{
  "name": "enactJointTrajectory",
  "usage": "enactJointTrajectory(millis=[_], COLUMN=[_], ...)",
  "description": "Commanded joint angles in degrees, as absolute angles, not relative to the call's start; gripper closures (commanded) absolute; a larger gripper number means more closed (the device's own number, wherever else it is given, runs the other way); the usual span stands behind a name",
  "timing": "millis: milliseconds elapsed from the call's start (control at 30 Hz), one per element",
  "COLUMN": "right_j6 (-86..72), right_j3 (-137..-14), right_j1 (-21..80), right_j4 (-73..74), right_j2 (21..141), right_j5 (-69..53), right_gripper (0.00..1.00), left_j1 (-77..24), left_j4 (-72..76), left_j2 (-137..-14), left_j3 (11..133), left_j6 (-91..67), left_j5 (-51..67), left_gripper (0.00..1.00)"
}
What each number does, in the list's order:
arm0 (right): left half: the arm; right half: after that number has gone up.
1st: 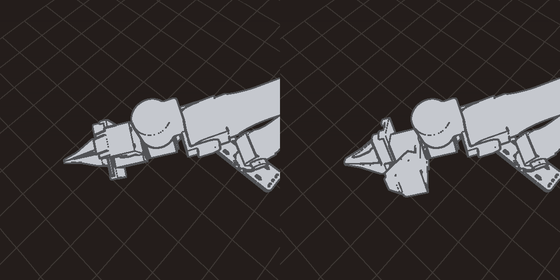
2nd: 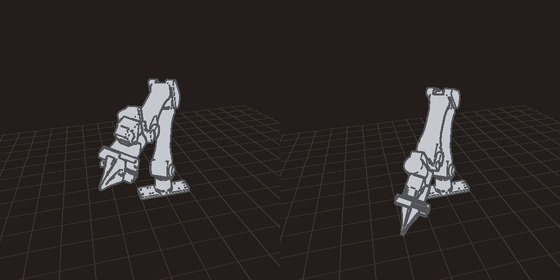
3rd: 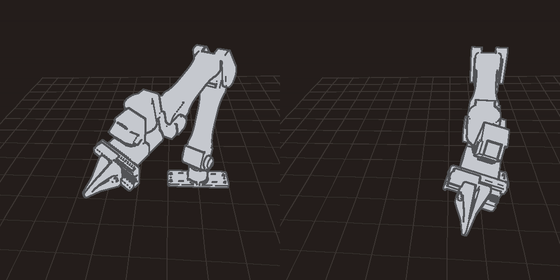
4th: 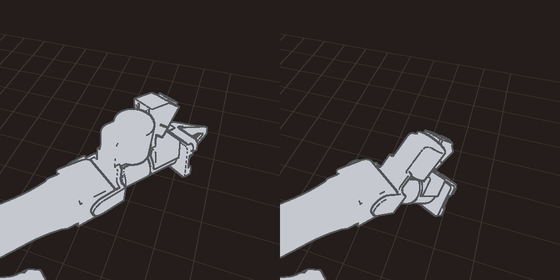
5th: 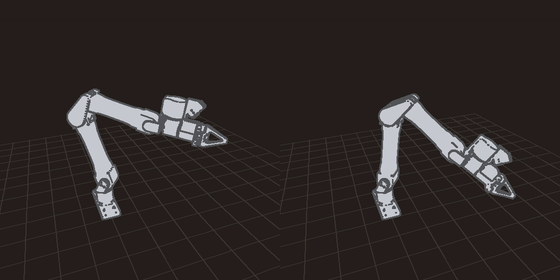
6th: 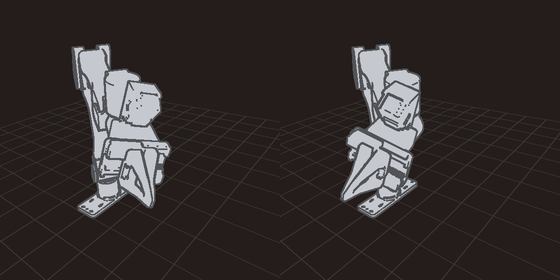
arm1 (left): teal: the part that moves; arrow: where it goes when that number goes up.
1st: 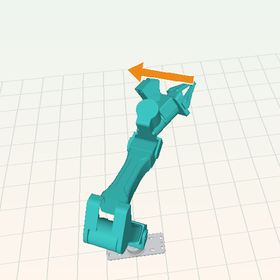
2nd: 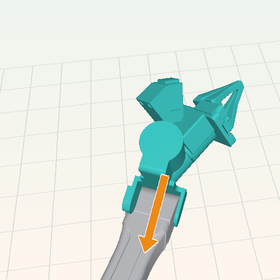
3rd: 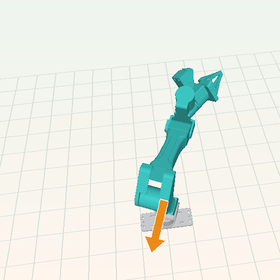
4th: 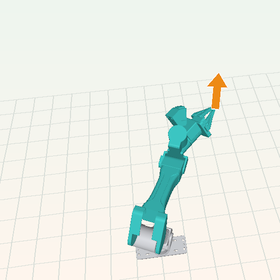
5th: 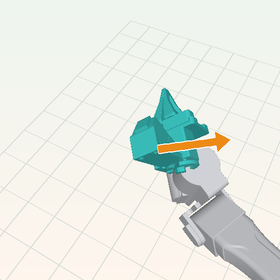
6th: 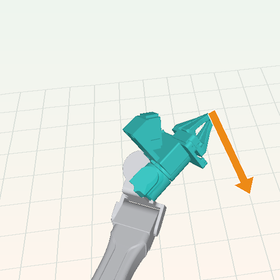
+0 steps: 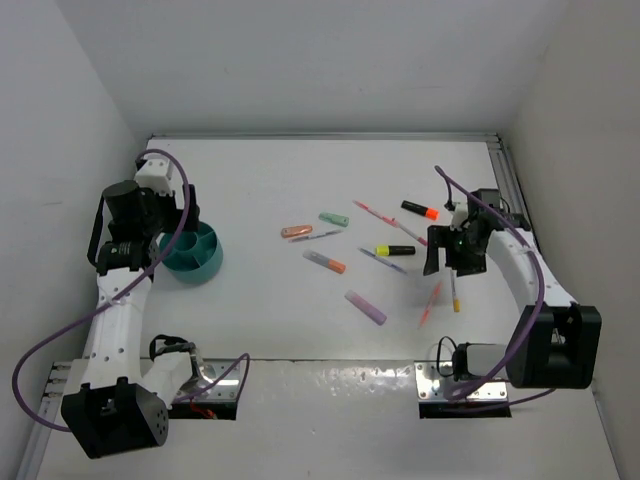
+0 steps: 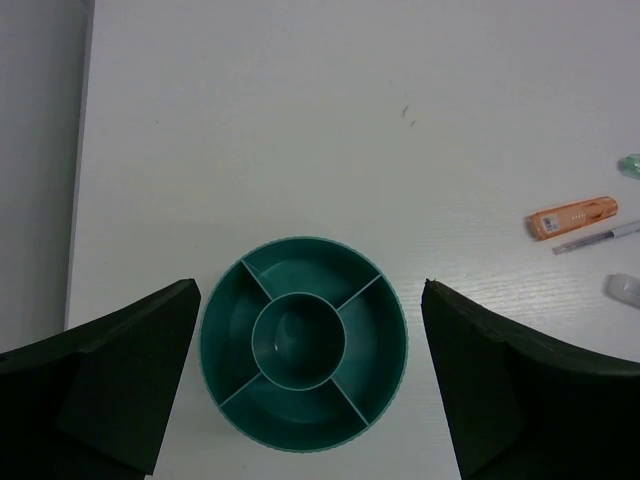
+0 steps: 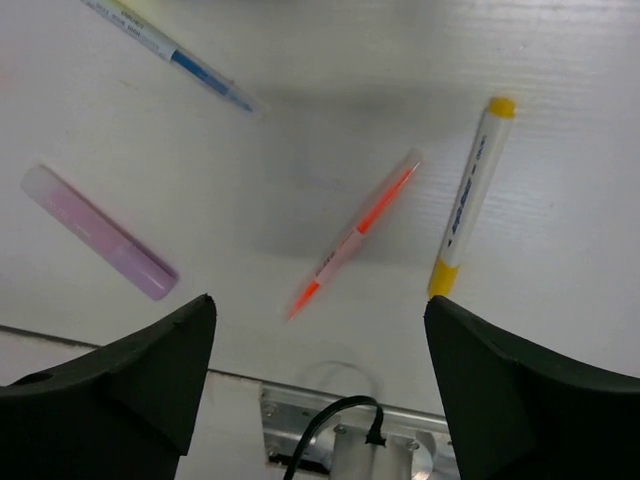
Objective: Sort the stationery into containers
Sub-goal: Grab a piece of stationery with the right arm
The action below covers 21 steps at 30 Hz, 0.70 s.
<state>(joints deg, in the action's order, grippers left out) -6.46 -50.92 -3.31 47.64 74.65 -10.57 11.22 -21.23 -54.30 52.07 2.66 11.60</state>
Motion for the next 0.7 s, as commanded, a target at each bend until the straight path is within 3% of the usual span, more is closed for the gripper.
enactJointTrajectory(millis=[0, 133, 300, 667], right_j6=[-11.0, -14.7, -15.9, -18.0], right_j3=[-51.4, -52.1, -50.4, -52.5], right_j1=[-2.5, -1.9, -0.5, -0.5], right_j4=[50.3, 53.1, 52.3, 51.9], right_j2=[75.2, 78.7, 82.2, 95.2], right_j5=[-10.4, -12.0, -11.3, -9.2], right_gripper=[0.19, 0.27, 0.48, 0.53], left_j1=[11.0, 11.0, 11.0, 10.8], left_j4=[-20.1, -19.1, -18.5, -15.8], left_j2=[-54.2, -54.1, -54.0, -54.2], left_j3=[54.0, 54.6, 55.1, 53.8], left_j6=[3.4, 2.9, 2.5, 1.0], left_j5=[12.2, 11.8, 12.6, 12.6], left_gripper=[0.0, 0.0, 0.0, 0.0])
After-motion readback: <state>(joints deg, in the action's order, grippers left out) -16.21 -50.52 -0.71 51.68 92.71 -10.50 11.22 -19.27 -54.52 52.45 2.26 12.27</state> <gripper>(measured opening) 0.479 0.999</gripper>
